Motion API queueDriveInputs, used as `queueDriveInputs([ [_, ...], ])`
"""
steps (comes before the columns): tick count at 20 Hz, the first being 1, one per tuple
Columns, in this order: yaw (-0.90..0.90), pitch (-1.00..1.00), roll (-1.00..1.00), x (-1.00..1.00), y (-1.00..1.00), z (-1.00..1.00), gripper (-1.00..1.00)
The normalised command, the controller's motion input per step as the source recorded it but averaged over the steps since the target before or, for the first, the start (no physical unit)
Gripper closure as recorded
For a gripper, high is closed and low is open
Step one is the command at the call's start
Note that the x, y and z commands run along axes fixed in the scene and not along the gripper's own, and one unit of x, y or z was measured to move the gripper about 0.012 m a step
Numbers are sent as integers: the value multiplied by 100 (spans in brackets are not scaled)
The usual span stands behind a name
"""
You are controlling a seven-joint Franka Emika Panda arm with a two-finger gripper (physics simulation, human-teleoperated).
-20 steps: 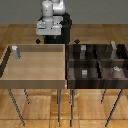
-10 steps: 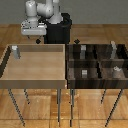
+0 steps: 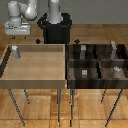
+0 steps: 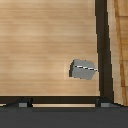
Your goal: Place the milk carton into the appropriate compartment.
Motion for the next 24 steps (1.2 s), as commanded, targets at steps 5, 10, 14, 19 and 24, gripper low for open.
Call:
queueDriveInputs([
  [5,0,0,0,50,-20,0,-100],
  [10,0,0,0,60,0,0,-100],
  [14,0,0,0,-25,0,0,-100],
  [19,0,0,0,0,0,-40,-100],
  [24,0,0,0,0,0,-100,100],
])
